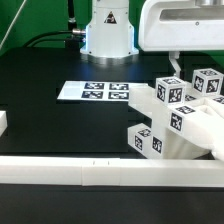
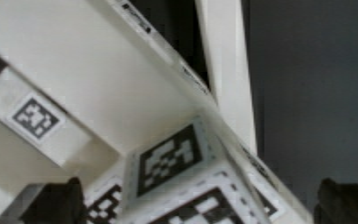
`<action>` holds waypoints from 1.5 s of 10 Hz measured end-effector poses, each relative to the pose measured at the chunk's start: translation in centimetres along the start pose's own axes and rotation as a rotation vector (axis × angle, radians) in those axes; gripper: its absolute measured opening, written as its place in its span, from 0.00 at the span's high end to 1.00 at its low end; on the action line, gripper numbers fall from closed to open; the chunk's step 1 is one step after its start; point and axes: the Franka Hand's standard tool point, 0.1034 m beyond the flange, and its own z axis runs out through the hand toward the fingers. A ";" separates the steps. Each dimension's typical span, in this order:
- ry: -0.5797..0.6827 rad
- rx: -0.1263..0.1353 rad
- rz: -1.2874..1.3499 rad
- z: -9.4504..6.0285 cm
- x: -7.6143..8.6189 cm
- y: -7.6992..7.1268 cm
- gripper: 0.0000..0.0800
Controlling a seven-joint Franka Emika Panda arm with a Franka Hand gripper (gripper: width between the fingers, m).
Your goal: Assemble chair
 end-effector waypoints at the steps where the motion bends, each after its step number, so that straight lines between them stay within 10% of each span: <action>1: -0.001 -0.017 -0.102 0.1 -0.1 0.0 0.19; 4: -0.008 -0.057 -0.406 0.3 -0.2 0.0 0.19; 8: -0.007 -0.055 -0.443 0.3 -0.1 0.1 0.65; 15: 0.040 -0.046 0.018 0.2 0.0 -0.8 0.64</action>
Offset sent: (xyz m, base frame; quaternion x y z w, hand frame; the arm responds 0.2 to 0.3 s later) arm 0.0021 -0.0016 0.0046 -0.0281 -0.0211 -0.2474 0.9683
